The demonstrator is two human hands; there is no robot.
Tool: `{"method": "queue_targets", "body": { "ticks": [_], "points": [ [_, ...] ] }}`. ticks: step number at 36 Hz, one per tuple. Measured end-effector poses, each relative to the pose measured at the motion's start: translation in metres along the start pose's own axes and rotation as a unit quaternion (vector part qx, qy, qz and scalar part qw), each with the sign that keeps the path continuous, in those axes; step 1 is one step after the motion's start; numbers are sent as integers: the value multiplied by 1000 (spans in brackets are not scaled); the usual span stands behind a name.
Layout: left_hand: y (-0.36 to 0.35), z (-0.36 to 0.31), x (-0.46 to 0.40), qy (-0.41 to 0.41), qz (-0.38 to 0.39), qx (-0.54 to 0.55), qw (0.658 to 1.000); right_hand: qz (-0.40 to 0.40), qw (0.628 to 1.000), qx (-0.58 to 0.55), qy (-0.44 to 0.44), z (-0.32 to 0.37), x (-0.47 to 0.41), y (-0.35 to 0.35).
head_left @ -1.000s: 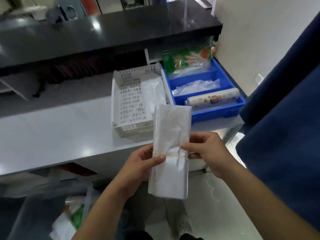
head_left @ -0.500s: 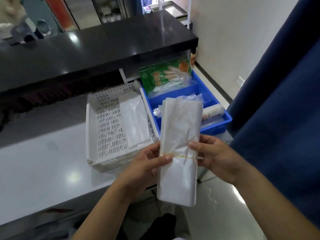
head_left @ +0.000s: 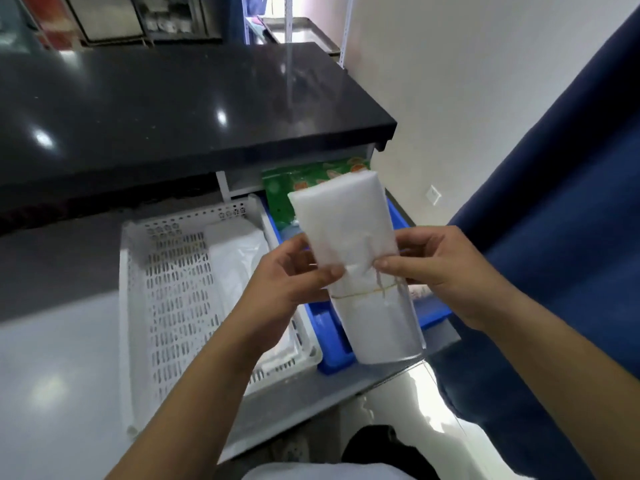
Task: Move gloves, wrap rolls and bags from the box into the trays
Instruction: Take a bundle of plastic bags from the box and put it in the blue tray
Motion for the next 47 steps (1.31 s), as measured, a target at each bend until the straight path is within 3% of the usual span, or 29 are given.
{"method": "queue_targets", "body": {
  "ticks": [8, 16, 24, 29, 31, 35, 38, 41, 44, 47],
  "points": [
    [9, -7, -21, -3, -68, 89, 994, 108, 989, 48, -87, -12, -19, 14],
    [14, -27, -36, -52, -77, 77, 993, 114, 982, 139, 53, 7, -70, 39],
    [34, -61, -37, -26, -18, -67, 997, 129, 868, 380, 292, 33, -100, 72],
    [21, -60, -42, 35, -22, -223, 974, 120, 813, 462, 333, 21, -119, 83],
    [8, -53, -50, 53, -47, -301, 951, 119, 803, 479, 334, 9, -129, 88],
    [-11, -29, -71, 72, -129, -467, 872, 127, 768, 527, 341, -20, -146, 90],
    [-19, -15, -84, 62, -183, -522, 831, 116, 757, 537, 355, -35, -153, 89],
    [-22, 1, -95, 46, -184, -585, 788, 119, 745, 551, 356, -46, -158, 86],
    [-20, 18, -104, 41, -185, -690, 699, 123, 728, 579, 346, -58, -167, 82],
    [-25, 29, -114, -33, -167, -760, 627, 118, 714, 592, 355, -67, -173, 79]
  ]
}}
Point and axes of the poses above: each hand's wrist, its own x-axis away from the middle knuckle, its own y-axis out of the back of the hand, z = x × y, the point moved 6 cm from there along -x, towards the middle knuckle, and after that the axes turned 14 degrees about -x, right-handed, at the moved point
